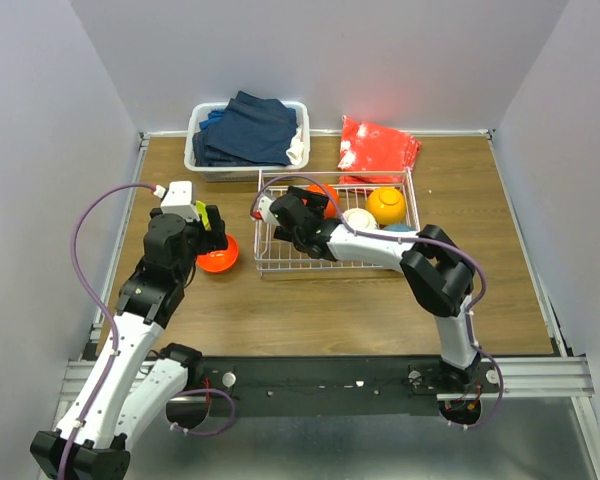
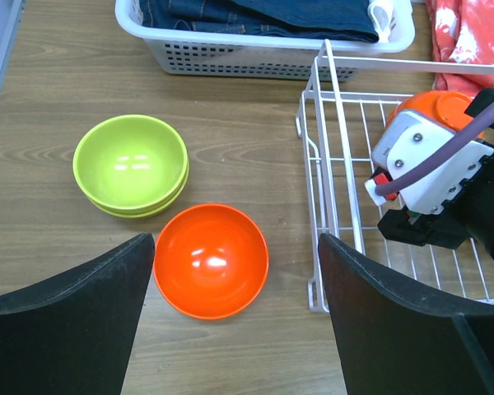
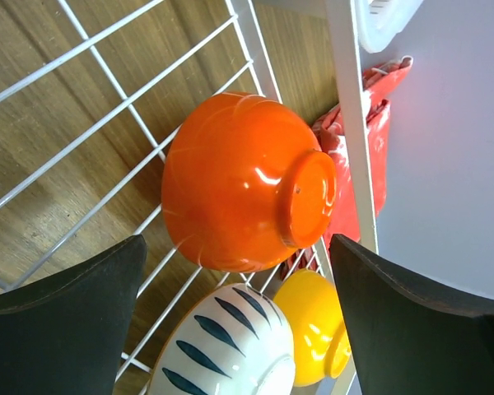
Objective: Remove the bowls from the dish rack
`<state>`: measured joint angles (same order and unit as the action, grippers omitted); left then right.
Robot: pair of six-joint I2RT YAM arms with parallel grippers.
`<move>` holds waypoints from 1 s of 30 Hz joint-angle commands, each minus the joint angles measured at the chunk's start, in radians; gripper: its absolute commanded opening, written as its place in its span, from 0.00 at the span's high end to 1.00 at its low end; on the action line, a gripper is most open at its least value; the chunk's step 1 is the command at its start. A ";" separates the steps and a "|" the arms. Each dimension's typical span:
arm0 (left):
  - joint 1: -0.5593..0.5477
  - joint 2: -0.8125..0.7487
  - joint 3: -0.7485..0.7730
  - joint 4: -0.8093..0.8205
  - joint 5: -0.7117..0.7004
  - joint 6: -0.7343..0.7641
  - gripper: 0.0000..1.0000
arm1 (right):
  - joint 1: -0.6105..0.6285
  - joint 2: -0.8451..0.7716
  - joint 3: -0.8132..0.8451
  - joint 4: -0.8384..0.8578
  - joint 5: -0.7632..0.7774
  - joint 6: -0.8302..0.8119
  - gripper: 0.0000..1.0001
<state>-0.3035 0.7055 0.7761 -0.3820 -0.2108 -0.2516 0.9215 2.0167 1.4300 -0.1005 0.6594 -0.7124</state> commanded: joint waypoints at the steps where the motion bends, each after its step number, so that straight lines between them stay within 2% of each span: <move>1: -0.005 0.015 -0.014 0.026 0.011 0.003 0.11 | -0.001 0.057 0.058 -0.057 0.035 -0.030 0.00; 13: -0.005 0.067 -0.011 0.028 0.039 0.000 0.11 | 0.000 0.116 0.142 -0.131 0.128 -0.078 0.00; 30: 0.009 0.092 -0.023 0.054 0.039 0.014 0.11 | -0.003 0.139 0.083 -0.079 0.037 -0.061 0.00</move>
<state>-0.3016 0.7959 0.7715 -0.3737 -0.1898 -0.2512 0.9215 2.1178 1.5463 -0.1604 0.7338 -0.7784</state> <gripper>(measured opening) 0.892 0.998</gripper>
